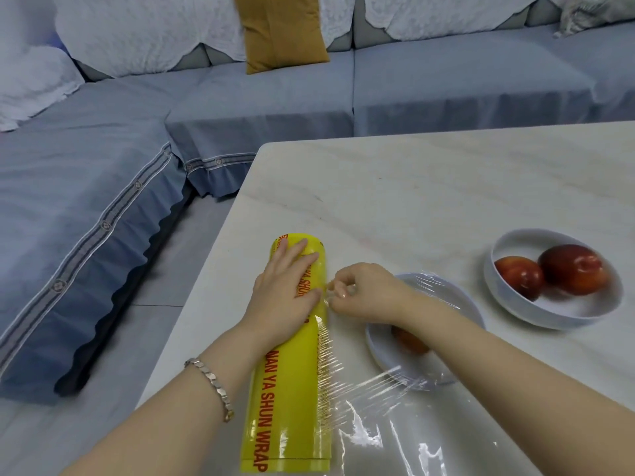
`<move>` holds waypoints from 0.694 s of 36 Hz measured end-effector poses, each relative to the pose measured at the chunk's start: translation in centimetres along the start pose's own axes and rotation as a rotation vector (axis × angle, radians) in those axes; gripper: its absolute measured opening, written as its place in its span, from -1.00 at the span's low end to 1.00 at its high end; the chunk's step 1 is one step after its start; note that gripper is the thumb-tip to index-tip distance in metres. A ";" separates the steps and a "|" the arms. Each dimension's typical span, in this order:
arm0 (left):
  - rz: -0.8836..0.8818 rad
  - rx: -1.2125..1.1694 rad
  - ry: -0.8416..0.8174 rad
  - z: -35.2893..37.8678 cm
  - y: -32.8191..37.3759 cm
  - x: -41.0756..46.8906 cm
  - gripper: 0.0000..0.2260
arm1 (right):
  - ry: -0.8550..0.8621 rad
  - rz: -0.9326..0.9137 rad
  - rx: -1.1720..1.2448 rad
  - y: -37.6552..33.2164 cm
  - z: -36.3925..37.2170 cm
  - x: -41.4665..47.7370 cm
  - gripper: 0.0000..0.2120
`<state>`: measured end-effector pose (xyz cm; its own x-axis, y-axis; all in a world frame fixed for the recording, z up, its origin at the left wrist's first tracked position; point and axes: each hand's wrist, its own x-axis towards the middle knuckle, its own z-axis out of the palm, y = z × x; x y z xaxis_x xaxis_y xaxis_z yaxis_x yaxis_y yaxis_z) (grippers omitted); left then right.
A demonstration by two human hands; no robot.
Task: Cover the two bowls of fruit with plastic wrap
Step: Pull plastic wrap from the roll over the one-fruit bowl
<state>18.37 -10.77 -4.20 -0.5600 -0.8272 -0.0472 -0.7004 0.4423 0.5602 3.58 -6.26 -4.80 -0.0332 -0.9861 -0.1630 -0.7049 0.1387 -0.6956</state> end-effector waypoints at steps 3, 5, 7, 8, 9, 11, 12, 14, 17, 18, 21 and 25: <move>-0.018 -0.026 0.012 -0.1 -0.1 -0.1 -0.48 | -0.055 0.015 0.033 -0.4 -0.9 -0.1 -0.94; -0.020 -0.044 0.022 0.0 -0.1 -0.1 -0.48 | -0.110 0.014 0.044 -0.6 -1.3 -0.2 -0.85; -0.019 -0.064 0.030 0.0 -0.2 -0.1 -0.48 | -0.151 0.010 0.046 -0.8 -1.5 -0.1 -0.81; -0.020 -0.075 0.032 0.0 -0.3 -0.2 -0.48 | -0.162 0.011 0.029 -0.9 -1.5 0.0 -0.79; -0.021 -0.085 0.035 0.0 -0.3 -0.1 -0.48 | -0.168 0.015 0.004 -0.9 -1.4 0.2 -0.78; -0.022 -0.101 0.041 0.0 -0.4 -0.1 -0.49 | -0.167 0.003 -0.040 -0.8 -1.1 0.4 -0.79; -0.021 -0.105 0.045 0.0 -0.4 -0.1 -0.49 | -0.151 -0.012 -0.055 -0.7 -0.9 0.5 -0.78; -0.020 -0.112 0.050 0.0 -0.5 0.0 -0.49 | -0.111 -0.028 -0.064 -0.7 -0.7 0.5 -0.65; -0.015 -0.115 0.044 0.0 -0.6 0.0 -0.49 | -0.057 -0.021 -0.047 -0.6 -0.3 0.2 -0.57; -0.013 -0.109 0.039 0.0 -0.7 0.0 -0.49 | -0.044 -0.013 -0.045 -0.6 -0.2 0.2 -0.57; -0.009 -0.076 0.025 0.1 -0.7 0.1 -0.49 | 0.007 -0.023 -0.110 -0.7 0.2 0.1 -0.61; 0.010 -0.097 0.020 0.1 -0.7 0.0 -0.56 | 0.105 -0.027 -0.227 -0.6 1.0 0.3 -0.60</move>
<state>18.82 -11.04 -4.68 -0.5570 -0.8301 -0.0258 -0.6484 0.4152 0.6381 4.68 -6.50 -5.13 -0.0776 -0.9949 -0.0645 -0.8472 0.0999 -0.5218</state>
